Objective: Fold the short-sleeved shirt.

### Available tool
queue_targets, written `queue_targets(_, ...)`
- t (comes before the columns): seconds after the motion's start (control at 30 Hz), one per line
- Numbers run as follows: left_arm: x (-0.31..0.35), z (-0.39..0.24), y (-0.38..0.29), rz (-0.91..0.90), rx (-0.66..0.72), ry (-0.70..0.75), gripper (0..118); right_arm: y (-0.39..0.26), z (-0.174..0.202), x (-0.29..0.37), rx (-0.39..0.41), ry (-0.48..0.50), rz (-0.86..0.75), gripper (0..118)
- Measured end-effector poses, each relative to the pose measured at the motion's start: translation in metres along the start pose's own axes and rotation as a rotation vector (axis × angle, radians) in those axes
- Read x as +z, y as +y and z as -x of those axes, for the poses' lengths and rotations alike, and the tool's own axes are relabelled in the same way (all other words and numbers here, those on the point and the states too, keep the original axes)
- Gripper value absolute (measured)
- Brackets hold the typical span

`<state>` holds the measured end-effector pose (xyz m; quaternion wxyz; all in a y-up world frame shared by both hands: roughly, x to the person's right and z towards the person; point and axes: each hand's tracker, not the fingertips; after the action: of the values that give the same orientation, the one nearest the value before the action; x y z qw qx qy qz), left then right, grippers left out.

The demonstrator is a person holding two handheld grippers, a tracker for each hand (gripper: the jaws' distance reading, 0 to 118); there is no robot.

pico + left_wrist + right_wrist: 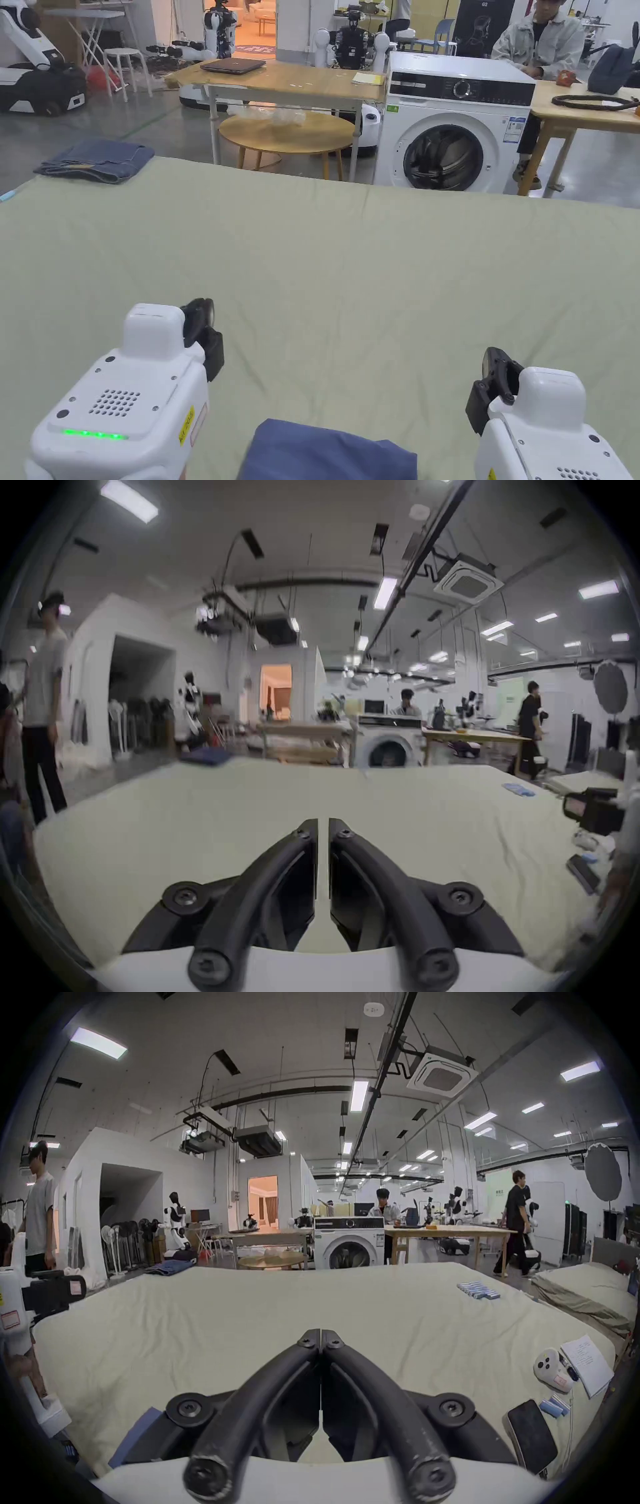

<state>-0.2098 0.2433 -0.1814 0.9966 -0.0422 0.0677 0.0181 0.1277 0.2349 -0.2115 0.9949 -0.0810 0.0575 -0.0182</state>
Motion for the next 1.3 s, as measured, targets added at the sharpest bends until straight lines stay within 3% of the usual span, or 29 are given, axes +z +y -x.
queue_targets(0.2, 0.009, 0.007, -0.004, 0.011, -0.034, 0.018, 1, -0.002, 0.008, 0.011, 0.025, 0.017, 0.046, 0)
queue_targets(0.5, 0.032, 0.029, -0.019, 0.07, -0.031, 0.024, 1, -0.086, 0.054, -0.003, 0.124, 0.216, 0.47, 0)
queue_targets(0.57, 0.037, 0.034, -0.023, 0.093, -0.015, 0.016, 1, -0.108, 0.056, -0.018, 0.115, 0.212, 0.547, 0)
queue_targets(0.63, 0.039, 0.04, -0.03, 0.134, 0.009, 0.015, 1, -0.124, 0.053, -0.027, 0.125, 0.147, 0.585, 0)
queue_targets(0.77, 0.049, 0.05, -0.045, 0.271, 0.078, -0.019, 1, -0.127, 0.052, -0.024, 0.134, 0.116, 0.541, 0)
queue_targets(0.87, 0.049, 0.063, -0.06, 0.415, 0.216, -0.1, 2, -0.13, 0.05, -0.022, 0.119, 0.101, 0.543, 0)
queue_targets(0.93, 0.044, 0.072, -0.071, 0.472, 0.319, -0.156, 10, -0.131, 0.049, -0.022, 0.111, 0.104, 0.544, 0)
queue_targets(1.0, 0.034, 0.078, -0.078, 0.562, 0.393, -0.217, 30, -0.13, 0.05, -0.022, 0.116, 0.105, 0.544, 0)
queue_targets(1.03, 0.026, 0.081, -0.082, 0.6, 0.431, -0.24, 46, -0.13, 0.05, -0.022, 0.118, 0.106, 0.545, 0)
queue_targets(1.07, 0.015, 0.085, -0.087, 0.656, 0.465, -0.277, 72, -0.13, 0.048, -0.023, 0.12, 0.108, 0.546, 0)
queue_targets(1.1, 0.005, 0.088, -0.092, 0.697, 0.495, -0.315, 81, -0.13, 0.048, -0.023, 0.121, 0.109, 0.547, 0)
queue_targets(1.3, -0.048, 0.083, -0.117, 0.877, 0.681, -0.614, 86, -0.13, 0.048, -0.022, 0.124, 0.109, 0.548, 0)
